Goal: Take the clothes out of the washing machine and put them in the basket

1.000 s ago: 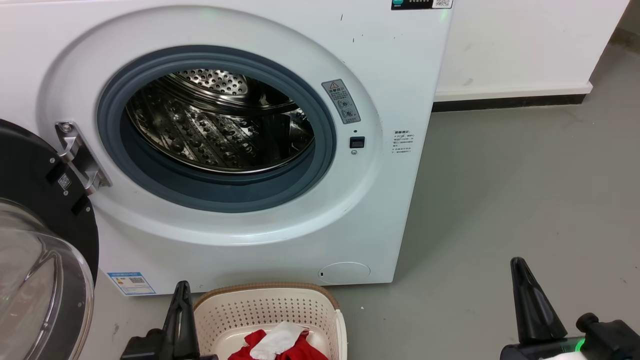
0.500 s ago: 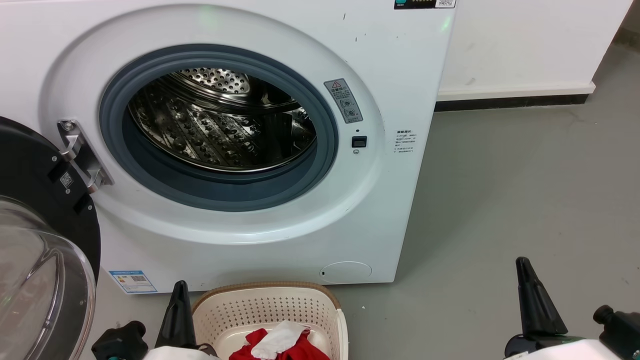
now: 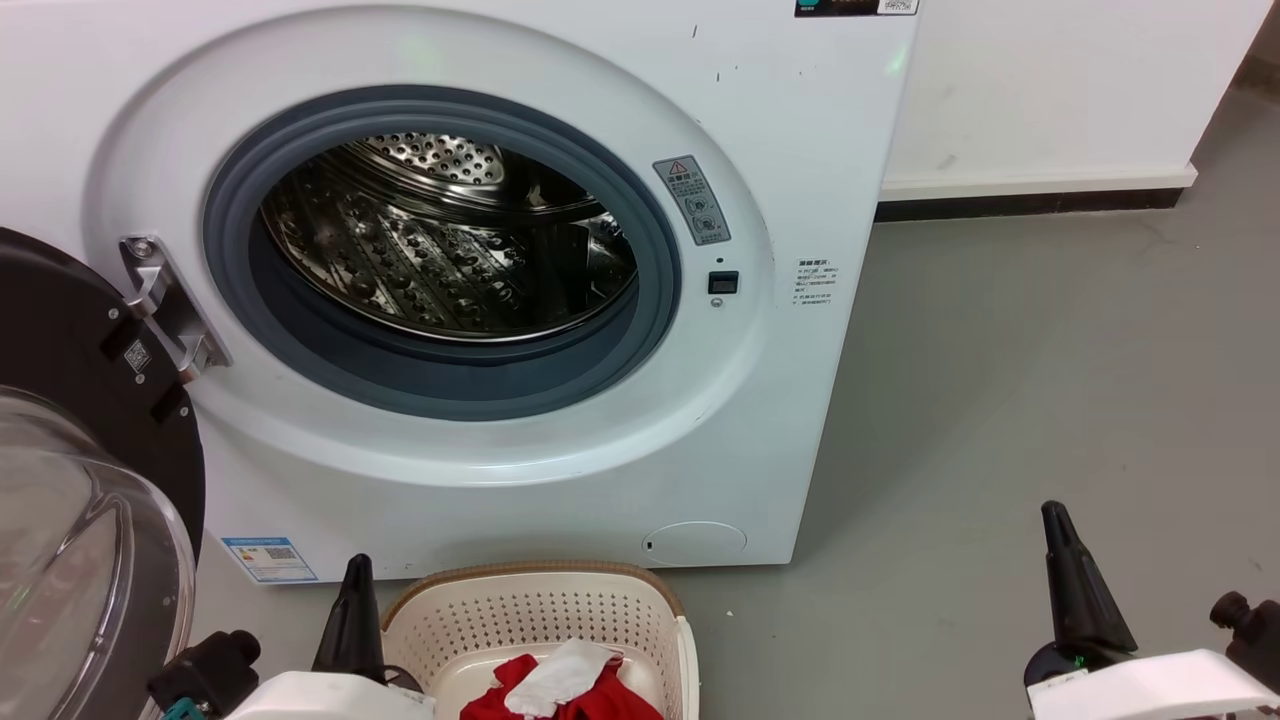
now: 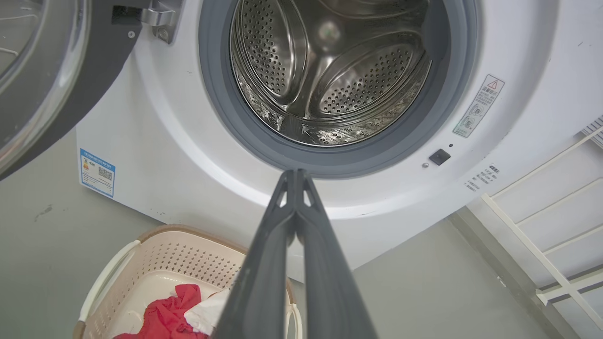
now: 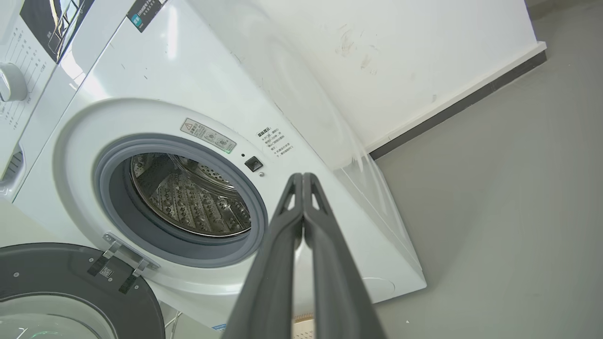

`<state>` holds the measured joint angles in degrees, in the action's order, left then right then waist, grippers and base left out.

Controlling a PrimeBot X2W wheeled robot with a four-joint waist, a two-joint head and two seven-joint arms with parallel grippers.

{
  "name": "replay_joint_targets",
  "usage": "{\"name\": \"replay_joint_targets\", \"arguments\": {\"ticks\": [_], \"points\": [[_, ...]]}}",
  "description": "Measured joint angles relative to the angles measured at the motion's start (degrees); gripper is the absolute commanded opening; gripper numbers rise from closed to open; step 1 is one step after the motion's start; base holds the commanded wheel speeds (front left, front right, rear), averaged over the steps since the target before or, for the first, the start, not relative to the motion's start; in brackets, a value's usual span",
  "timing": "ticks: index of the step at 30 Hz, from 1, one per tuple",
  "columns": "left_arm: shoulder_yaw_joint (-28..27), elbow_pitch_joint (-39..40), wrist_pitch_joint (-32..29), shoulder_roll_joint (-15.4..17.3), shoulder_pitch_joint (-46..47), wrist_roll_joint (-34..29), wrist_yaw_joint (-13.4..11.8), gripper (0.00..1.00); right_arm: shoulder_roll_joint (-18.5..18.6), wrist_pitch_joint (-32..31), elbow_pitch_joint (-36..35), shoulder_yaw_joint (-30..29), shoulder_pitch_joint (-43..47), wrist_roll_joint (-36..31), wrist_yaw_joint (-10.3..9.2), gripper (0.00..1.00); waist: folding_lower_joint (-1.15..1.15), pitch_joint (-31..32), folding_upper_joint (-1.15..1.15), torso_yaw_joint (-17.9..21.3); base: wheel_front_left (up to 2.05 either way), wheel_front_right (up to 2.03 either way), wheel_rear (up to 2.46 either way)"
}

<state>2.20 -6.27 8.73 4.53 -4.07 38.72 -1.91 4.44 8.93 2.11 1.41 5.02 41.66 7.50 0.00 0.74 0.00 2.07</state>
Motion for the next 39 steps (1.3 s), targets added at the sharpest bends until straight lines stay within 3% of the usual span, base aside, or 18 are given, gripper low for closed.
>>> {"name": "replay_joint_targets", "arguments": {"ticks": [39], "points": [[-2.60, -3.82, -6.41, 0.36, 4.80, 29.13, 4.82, 0.00, 0.52, -6.48, 5.94, -2.16, -5.20, 27.70, -0.01, 0.00, 0.00, -0.39, 0.00, -0.86, 0.00, 0.00, 0.00]]}}
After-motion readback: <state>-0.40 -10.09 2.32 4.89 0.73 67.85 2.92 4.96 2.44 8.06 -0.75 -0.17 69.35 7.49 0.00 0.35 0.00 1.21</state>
